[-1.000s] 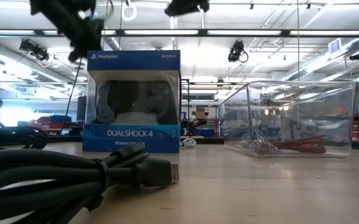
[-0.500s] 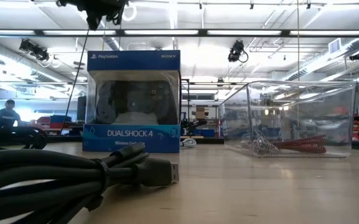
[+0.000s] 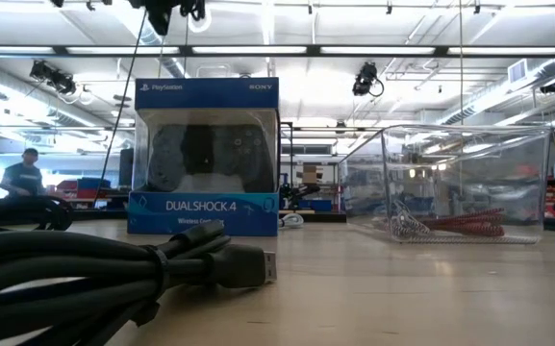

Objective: Pick and place USB-C Cables
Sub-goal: Put the top black charger cable into the transparent bin

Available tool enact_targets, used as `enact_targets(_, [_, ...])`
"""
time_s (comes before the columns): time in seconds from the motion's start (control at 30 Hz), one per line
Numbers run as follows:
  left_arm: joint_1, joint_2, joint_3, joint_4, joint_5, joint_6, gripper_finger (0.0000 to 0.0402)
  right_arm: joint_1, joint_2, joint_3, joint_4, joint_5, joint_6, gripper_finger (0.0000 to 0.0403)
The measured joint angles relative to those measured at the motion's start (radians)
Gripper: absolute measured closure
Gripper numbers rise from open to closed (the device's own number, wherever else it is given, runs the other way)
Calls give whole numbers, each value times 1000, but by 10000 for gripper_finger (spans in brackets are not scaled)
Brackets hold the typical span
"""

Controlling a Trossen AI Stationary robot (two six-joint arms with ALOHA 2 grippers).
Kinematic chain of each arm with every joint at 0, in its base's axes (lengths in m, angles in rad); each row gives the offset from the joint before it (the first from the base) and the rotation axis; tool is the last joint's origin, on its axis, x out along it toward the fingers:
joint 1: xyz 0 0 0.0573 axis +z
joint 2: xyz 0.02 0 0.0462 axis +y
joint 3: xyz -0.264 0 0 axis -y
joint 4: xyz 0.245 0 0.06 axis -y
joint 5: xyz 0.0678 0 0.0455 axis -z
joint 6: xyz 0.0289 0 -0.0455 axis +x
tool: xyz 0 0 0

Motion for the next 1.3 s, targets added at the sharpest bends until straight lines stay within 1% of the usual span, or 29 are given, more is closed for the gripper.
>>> enact_targets(0.07, [-18, 1, -36, 45, -18, 18, 345, 7, 0, 0, -10, -1, 20, 254])
enact_targets(0.17, [-30, 0, -87, 129, -58, 21, 345, 18, 5, 0, -6, -20, 7, 254])
enact_targets(0.3, [-29, 0, -109, 209, -68, 24, 345, 33, 25, 1, -5, -27, 13, 254])
enact_targets(0.4, [-30, 0, -109, 215, -64, 25, 345, 41, 42, 0, -13, -16, 13, 253])
enact_targets(0.47, [-30, -3, -110, 216, -64, 24, 345, 45, 50, 0, -24, 21, 13, 249])
enact_targets(0.57, [-30, 0, -110, 223, -64, 24, 345, 45, 72, 0, 10, 75, 13, 238])
enact_targets(0.7, [-30, 0, -110, 221, -63, 20, 345, 42, 74, 0, 58, 78, 13, 217])
enact_targets(0.87, [-30, 1, -110, 228, -26, 24, 344, 38, 74, 0, 112, 78, 14, 198])
enact_targets(1.03, [-30, 19, -110, 254, -25, 24, 344, 38, 73, 0, 112, 77, 15, 187])
enact_targets(1.1, [-30, 26, -109, 275, -25, 24, 344, 38, 73, 0, 121, 69, 18, 186])
enact_targets(1.17, [-30, 31, -110, 275, -26, 23, 344, 38, 73, 0, 122, 34, 44, 186])
enact_targets(1.23, [-34, 44, -109, 308, -23, 20, 344, 38, 73, 0, 123, -5, 67, 186])
enact_targets(1.3, [-40, 51, -109, 319, -21, 14, 344, 38, 73, 0, 124, -23, 73, 186])
